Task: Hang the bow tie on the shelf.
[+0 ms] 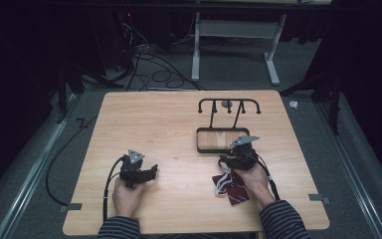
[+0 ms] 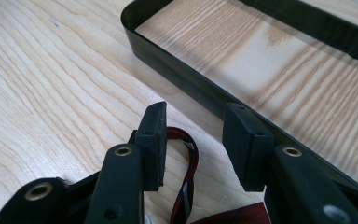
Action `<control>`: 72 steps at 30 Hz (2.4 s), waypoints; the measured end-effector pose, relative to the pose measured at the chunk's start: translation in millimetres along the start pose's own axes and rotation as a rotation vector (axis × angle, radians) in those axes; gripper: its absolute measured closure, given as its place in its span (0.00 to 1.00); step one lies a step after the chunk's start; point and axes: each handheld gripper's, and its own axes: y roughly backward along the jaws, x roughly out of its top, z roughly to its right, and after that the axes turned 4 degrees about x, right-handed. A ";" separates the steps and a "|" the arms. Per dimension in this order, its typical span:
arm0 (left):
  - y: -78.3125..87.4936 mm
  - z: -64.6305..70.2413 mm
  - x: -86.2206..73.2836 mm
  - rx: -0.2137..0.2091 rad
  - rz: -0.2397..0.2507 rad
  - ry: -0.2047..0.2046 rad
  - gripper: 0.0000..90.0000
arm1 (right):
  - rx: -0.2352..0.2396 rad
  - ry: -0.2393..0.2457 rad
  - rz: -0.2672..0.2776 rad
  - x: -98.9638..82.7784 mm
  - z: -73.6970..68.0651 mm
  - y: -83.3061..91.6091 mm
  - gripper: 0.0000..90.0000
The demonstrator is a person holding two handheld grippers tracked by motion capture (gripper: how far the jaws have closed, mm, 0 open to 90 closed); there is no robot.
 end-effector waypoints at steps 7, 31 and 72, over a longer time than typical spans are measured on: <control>0.1 -0.5 0.0 -0.003 0.000 0.002 0.30 | 0.009 -0.006 -0.016 -0.8 0.9 -6.8 0.69; 0.4 -1.4 -0.1 -0.011 0.000 0.009 0.29 | 0.022 0.053 -0.036 -0.9 -4.6 -9.6 1.00; 0.0 0.0 0.0 0.000 0.000 0.000 0.29 | -0.030 0.086 0.173 4.2 -3.5 80.8 1.00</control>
